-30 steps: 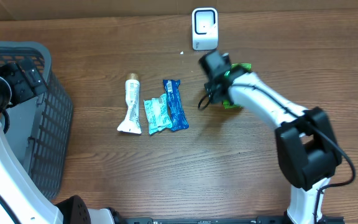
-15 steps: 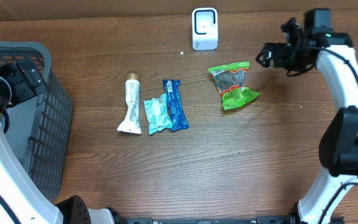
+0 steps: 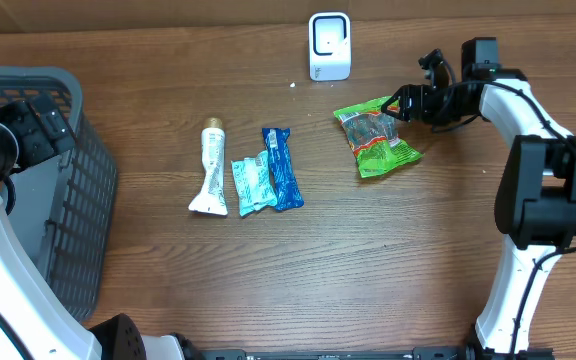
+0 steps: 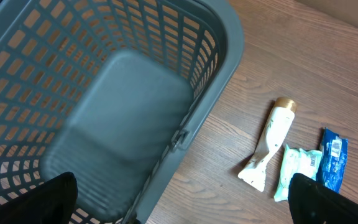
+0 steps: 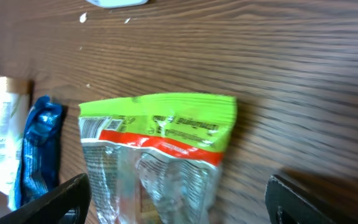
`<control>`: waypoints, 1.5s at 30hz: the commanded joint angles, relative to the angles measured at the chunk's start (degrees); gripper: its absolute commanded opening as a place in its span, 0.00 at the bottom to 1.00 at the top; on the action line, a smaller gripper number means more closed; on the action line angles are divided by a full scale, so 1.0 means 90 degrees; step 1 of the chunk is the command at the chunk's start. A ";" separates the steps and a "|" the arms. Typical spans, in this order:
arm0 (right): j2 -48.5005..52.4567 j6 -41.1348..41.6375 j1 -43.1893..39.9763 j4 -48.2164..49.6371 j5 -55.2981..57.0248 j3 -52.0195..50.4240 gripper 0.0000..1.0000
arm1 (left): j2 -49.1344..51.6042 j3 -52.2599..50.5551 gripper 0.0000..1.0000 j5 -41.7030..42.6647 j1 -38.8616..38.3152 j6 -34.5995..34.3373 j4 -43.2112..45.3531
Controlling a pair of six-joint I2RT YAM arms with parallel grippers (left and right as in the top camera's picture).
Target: Scan the item barcode
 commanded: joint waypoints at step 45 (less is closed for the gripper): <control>-0.2135 0.0784 0.1933 -0.1678 0.7079 0.0316 0.04 | 0.0010 0.0090 0.99 0.0032 0.0029 -0.0090 0.0007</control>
